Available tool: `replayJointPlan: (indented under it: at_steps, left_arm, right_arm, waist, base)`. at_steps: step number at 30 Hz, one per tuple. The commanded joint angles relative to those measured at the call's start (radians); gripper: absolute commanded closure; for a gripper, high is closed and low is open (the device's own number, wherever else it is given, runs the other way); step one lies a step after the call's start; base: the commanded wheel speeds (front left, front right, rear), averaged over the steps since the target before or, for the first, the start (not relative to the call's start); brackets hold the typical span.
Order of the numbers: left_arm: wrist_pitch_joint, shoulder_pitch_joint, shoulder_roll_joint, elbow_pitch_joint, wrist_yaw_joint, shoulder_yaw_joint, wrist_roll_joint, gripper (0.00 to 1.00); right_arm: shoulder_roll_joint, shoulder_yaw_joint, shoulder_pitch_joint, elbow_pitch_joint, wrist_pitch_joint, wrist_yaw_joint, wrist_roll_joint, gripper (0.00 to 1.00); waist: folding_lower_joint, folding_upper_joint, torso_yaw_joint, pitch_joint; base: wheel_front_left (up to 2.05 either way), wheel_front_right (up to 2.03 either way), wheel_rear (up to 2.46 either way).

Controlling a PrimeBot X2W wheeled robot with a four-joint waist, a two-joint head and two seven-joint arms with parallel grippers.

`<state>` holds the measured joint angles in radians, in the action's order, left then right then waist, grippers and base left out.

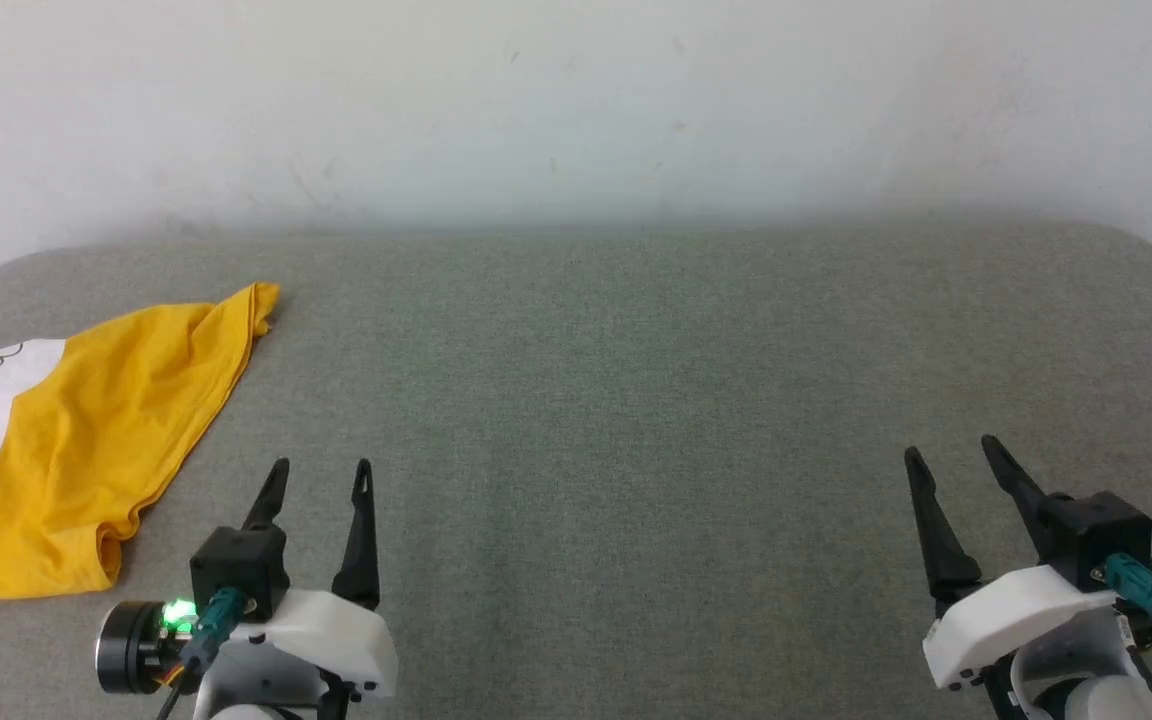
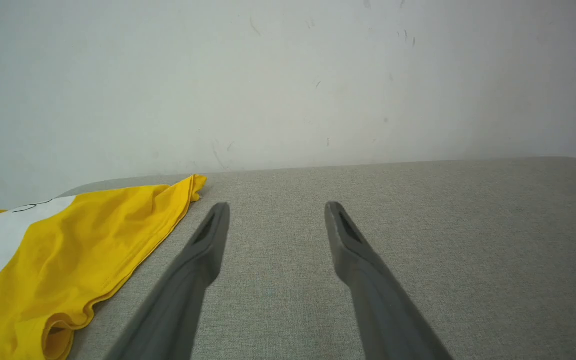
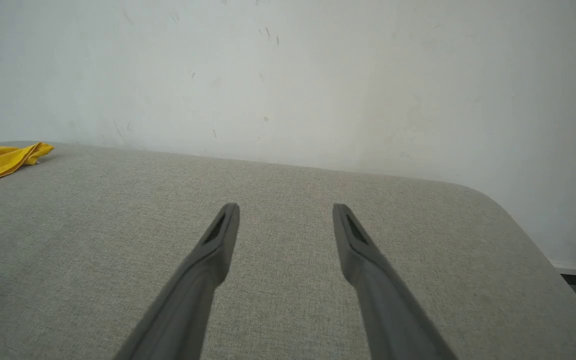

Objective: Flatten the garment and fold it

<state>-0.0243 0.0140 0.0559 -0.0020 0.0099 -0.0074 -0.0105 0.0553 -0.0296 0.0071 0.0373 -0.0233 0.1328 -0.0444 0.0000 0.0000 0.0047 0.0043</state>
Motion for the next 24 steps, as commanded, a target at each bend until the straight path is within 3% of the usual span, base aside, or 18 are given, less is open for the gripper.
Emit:
replayJointPlan:
  at_steps: [1, 24]
  left_arm:
    - [-0.010, 0.005, -0.001, 0.000, 0.007, -0.003, -0.011, 0.00]
    - [-0.058, 0.007, -0.002, -0.010, 0.031, -0.011, -0.053, 0.00]
  right_arm:
    - [-0.001, -0.007, -0.004, 0.007, -0.011, 0.000, -0.011, 0.00]
    - [-0.002, -0.040, -0.013, 0.029, -0.059, -0.001, -0.015, 0.00]
  waist:
    - [0.0000, 0.0000, 0.001, 0.000]
    - [0.0000, 0.0000, 0.086, 0.012]
  base:
    - [0.00, 0.00, 0.00]
    - [0.00, 0.00, 0.00]
